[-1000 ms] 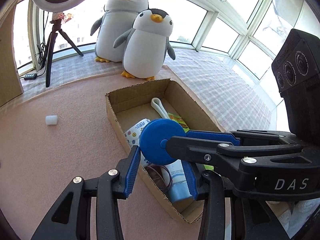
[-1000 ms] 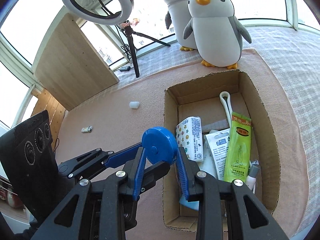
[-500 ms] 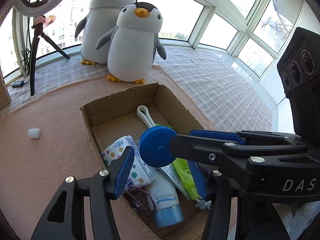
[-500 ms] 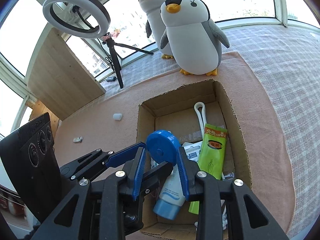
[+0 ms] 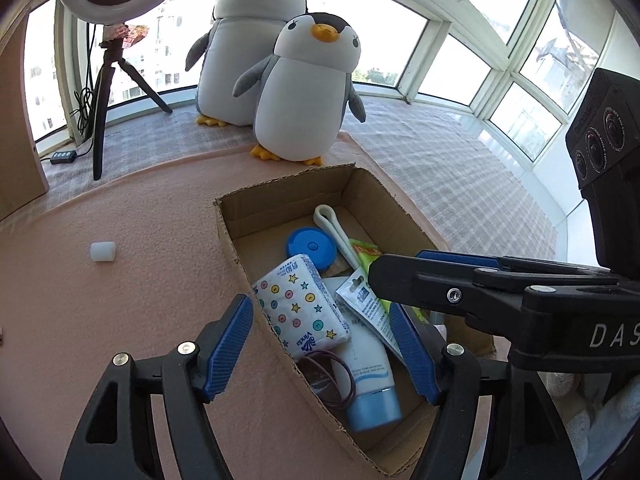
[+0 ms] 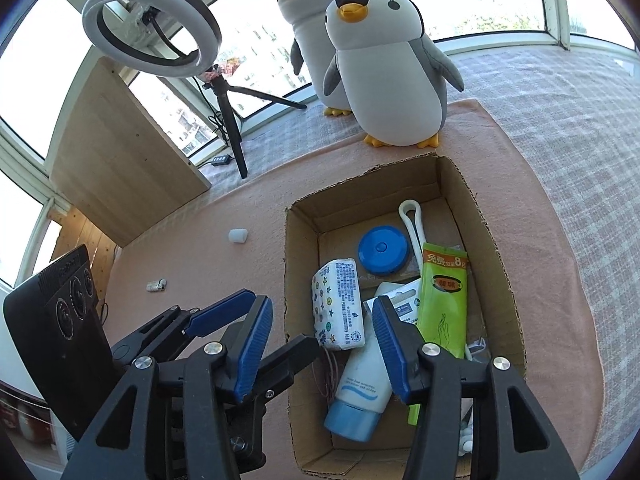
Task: Organize objects
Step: 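Move the left tool to the patterned lighter on the floor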
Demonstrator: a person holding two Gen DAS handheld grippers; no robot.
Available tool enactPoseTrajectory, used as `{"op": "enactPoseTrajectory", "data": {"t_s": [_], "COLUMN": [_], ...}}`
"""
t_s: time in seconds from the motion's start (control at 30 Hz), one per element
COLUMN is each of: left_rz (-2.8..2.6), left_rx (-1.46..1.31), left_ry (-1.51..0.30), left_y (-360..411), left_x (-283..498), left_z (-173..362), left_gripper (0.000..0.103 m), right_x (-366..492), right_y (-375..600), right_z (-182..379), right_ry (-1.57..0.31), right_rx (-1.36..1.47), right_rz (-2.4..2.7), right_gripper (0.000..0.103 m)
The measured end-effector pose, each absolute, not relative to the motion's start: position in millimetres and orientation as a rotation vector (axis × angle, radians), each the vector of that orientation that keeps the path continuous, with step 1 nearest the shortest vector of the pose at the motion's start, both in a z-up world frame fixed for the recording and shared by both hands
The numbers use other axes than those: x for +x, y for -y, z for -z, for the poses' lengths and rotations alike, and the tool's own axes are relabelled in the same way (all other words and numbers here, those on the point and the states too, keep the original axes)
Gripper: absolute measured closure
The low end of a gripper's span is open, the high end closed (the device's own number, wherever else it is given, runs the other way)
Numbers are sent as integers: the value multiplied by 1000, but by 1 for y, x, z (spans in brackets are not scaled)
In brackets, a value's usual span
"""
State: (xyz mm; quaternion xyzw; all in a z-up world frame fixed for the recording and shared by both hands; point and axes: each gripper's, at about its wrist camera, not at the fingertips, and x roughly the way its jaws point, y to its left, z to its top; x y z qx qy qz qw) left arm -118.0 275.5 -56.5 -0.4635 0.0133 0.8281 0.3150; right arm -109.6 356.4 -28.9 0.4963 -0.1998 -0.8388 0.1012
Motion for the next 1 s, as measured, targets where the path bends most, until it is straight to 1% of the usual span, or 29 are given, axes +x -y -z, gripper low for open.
{"op": "enactPoseTrajectory", "data": {"t_s": [0.2, 0.43, 0.73, 1.0], "left_rz": [-2239, -2294, -2348, -2423], "left_rx": [-1211, -1208, -1260, -1329], "left_ry": [-78, -68, 8, 57], "left_y": [-240, -187, -114, -31], "left_x": [-109, -103, -110, -133], "left_z": [46, 36, 39, 53], "left_gripper": [29, 29, 29, 29], "right_x": [-108, -107, -104, -99], "right_y": [-340, -313, -262, -212], "right_z": [30, 29, 32, 43], "right_ry": [581, 559, 534, 507], "right_rx": [1467, 1470, 1481, 1517], "right_rz": [2468, 2455, 2407, 2349], "right_gripper": [54, 54, 54, 54]}}
